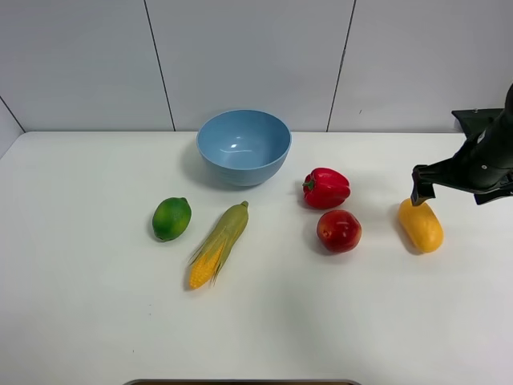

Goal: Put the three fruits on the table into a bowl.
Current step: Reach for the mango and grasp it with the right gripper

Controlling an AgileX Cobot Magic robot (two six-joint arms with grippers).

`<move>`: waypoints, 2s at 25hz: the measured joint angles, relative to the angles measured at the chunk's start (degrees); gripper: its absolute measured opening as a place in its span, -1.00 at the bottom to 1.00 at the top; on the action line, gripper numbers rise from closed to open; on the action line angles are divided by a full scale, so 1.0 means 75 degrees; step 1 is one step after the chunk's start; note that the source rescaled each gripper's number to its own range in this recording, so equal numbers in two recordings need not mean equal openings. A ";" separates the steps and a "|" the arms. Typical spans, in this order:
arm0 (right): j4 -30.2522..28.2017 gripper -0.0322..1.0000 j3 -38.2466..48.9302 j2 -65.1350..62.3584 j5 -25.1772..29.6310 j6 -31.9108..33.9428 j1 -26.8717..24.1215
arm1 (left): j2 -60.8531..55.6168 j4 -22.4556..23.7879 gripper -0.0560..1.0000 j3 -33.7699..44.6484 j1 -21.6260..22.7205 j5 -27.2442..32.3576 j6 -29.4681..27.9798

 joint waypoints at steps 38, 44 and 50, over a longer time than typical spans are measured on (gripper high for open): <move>0.0051 1.00 0.0049 0.2450 -0.1729 -0.0393 -0.0038 | 0.0000 0.0000 1.00 0.0000 0.0000 -0.0002 0.0000; 0.0081 1.00 0.0042 0.2491 -0.1782 -0.0393 -0.0038 | 0.0000 0.0000 1.00 0.0000 0.0000 -0.0002 0.0000; 0.0103 0.75 0.0042 0.2491 -0.1782 -0.0393 -0.0038 | 0.0000 0.0000 1.00 0.0000 0.0000 -0.0002 0.0000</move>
